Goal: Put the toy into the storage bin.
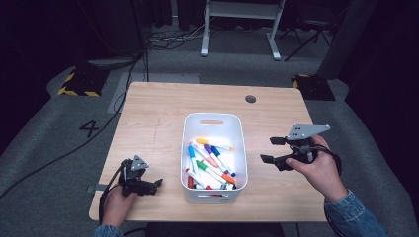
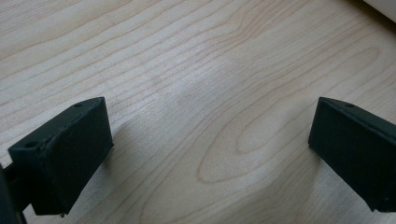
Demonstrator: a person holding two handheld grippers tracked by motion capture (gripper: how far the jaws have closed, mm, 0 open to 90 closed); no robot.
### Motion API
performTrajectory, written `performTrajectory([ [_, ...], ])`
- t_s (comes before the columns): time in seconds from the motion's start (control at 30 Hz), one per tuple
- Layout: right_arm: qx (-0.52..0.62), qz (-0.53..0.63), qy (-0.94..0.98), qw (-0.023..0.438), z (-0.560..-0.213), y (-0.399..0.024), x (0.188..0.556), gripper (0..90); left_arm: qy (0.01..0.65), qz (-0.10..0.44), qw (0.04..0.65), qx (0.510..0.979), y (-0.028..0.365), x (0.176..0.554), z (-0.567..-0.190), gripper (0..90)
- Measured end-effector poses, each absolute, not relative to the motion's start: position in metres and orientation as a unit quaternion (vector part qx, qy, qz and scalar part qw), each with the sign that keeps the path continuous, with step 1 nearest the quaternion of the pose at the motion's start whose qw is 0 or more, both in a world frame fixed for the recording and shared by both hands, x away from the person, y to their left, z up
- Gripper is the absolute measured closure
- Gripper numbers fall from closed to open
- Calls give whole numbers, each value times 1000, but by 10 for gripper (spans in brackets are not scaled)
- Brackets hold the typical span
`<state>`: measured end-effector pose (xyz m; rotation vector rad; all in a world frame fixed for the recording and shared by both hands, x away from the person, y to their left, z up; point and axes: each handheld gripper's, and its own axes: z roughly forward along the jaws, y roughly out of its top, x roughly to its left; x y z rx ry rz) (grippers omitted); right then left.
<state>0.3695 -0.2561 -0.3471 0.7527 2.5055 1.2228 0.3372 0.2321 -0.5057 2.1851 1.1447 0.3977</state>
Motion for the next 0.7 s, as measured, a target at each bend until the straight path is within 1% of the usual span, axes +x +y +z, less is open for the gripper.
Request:
performTrajectory([
  [0.33, 318, 397, 850, 137, -367, -296, 376, 270, 433, 151, 315, 831, 233, 337, -506, 0],
  [0.7, 373, 367, 843, 125, -403, -328, 380, 270, 436, 156, 313, 829, 233, 337, -505, 0],
])
